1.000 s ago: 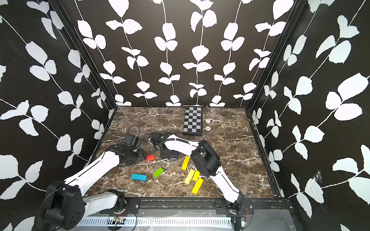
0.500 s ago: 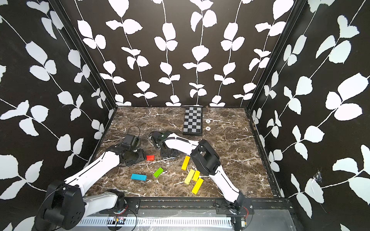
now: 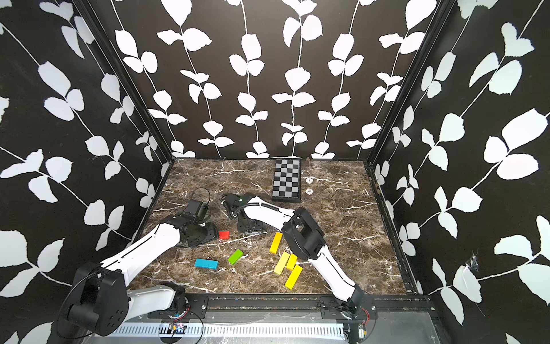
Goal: Assemble the letter h with building blocks
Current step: Assemble the building block at the center of the board, then pick up the building block from the center of the board.
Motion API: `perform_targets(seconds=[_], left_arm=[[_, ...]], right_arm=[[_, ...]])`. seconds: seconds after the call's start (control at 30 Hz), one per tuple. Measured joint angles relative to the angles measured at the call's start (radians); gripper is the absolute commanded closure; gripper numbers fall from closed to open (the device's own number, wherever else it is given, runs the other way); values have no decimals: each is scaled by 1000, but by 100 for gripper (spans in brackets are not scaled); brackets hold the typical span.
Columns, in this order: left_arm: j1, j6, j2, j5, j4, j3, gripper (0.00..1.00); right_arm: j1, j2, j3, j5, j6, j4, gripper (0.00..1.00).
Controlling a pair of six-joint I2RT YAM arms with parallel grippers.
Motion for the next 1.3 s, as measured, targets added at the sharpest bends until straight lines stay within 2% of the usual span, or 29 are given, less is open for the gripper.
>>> perform_targets(seconds=[0.17, 0.33, 0.57, 0.7, 0.77, 0.97, 1.13, 1.3], left_arm=[[0, 4, 4, 0, 0, 0, 27], [0, 5, 7, 0, 0, 0, 27], [0, 5, 9, 0, 0, 0, 23], [0, 5, 10, -8, 0, 0, 14], [0, 6, 12, -12, 0, 0, 2], [-12, 24, 111, -19, 5, 10, 1], [-53, 51, 230, -28, 9, 72, 1], [-95, 69, 288, -43, 15, 115, 4]], right_arm=[[0, 2, 4, 1, 2, -3, 35], [-1, 14, 4, -5, -2, 9, 28], [0, 12, 4, 3, -20, 16, 1], [5, -2, 4, 23, -46, 5, 1], [9, -21, 4, 37, -55, -8, 1], [51, -192, -31, 85, -94, -24, 1], [68, -478, -250, 123, -89, 13, 1], [34, -648, -466, 143, -64, 35, 2]])
